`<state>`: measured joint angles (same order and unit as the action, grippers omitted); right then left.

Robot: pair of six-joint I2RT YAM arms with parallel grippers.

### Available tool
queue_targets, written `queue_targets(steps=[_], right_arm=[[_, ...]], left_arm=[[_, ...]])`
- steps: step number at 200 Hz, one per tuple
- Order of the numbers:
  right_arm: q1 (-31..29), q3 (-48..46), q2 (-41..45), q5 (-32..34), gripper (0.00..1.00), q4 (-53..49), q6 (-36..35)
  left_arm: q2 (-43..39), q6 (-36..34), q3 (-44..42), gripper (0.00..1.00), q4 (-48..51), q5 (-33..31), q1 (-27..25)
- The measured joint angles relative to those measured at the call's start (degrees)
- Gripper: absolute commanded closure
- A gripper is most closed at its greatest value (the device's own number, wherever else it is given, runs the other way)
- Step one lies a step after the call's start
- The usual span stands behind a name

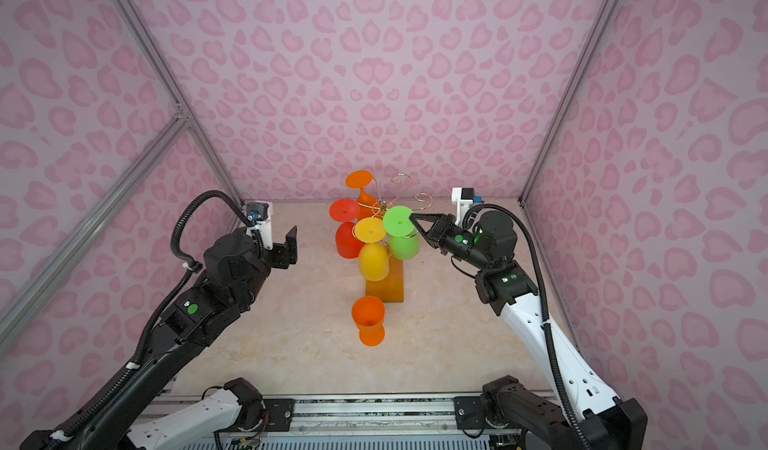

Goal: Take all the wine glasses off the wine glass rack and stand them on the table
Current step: 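Lift the green glass off its hook and pull it away with the right gripper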

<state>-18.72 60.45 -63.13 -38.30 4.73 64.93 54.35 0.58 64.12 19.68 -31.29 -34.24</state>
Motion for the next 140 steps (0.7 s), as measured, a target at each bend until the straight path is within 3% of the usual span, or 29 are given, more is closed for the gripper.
queue_targets(steps=[140], right_arm=[[0.37,2.21,-2.75,6.86,1.00,-2.91,-0.61]], left_arm=[[-1.03,0.39,-1.01,0.18,0.13,1.09,0.76]])
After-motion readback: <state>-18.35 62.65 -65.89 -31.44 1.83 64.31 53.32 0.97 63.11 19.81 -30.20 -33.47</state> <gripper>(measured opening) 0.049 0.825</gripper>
